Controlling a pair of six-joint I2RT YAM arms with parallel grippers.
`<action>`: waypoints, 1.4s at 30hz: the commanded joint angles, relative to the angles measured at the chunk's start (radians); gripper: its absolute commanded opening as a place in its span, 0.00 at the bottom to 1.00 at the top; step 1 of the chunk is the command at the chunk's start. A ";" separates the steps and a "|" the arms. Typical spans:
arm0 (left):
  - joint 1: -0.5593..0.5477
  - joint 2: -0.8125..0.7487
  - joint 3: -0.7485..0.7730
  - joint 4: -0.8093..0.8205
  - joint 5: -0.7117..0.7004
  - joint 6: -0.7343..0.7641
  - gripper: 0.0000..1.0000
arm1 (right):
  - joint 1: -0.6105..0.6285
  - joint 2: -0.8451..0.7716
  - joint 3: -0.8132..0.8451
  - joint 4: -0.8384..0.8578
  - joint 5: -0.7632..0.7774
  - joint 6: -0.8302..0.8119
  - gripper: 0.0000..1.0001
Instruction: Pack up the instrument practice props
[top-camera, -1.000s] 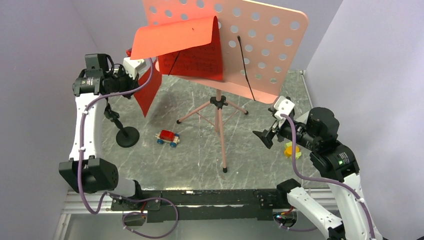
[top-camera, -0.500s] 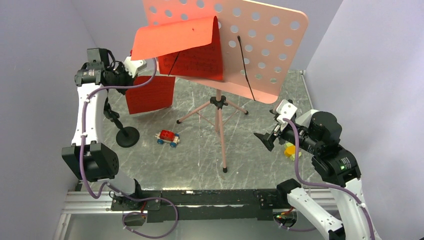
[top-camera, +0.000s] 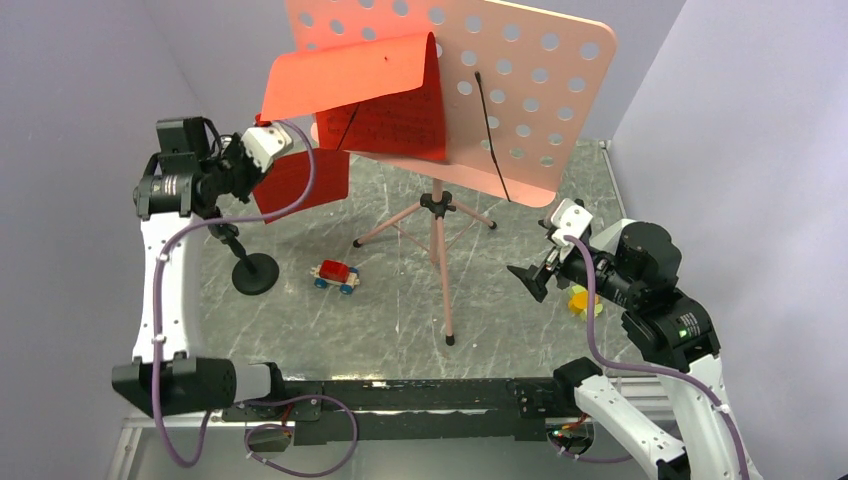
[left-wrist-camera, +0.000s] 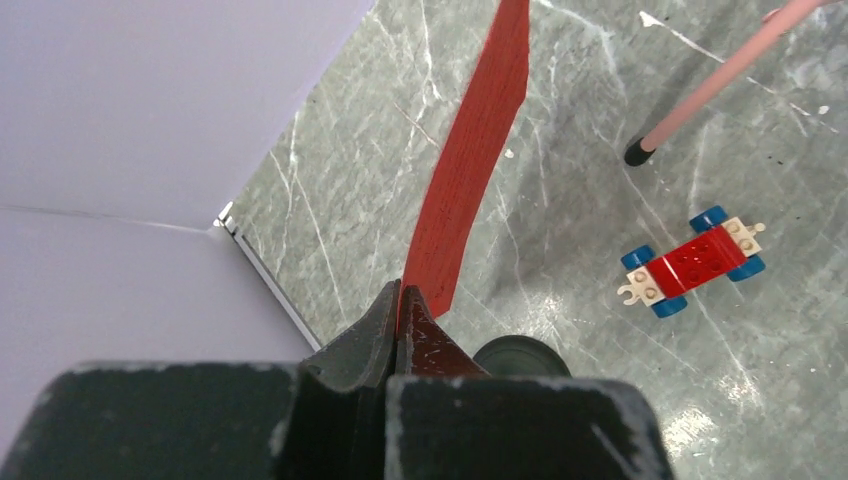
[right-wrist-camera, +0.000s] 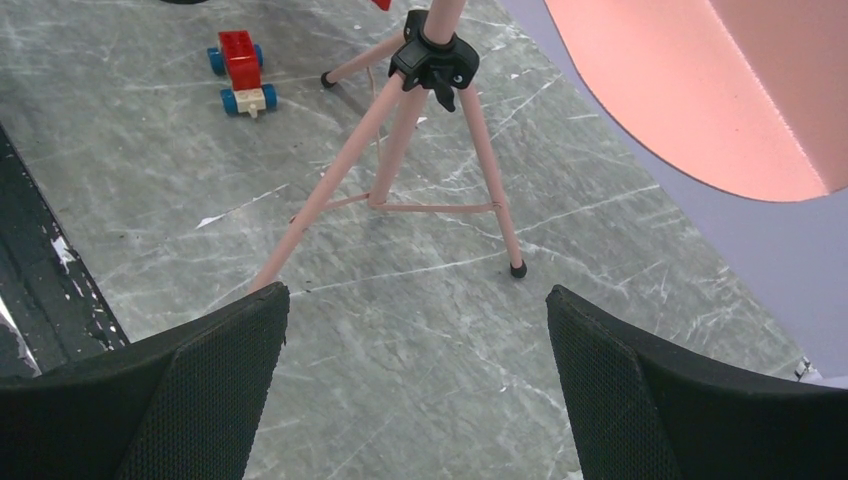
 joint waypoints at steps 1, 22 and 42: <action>-0.020 -0.087 -0.068 0.030 0.013 0.010 0.01 | -0.004 0.007 0.007 0.041 -0.005 0.006 0.99; -0.047 0.142 -0.184 0.394 -0.281 -0.059 0.01 | -0.003 0.002 0.003 0.042 0.011 -0.002 0.99; -0.053 0.580 0.014 0.597 -0.437 -0.126 0.01 | -0.059 0.021 0.035 0.000 0.005 -0.016 0.99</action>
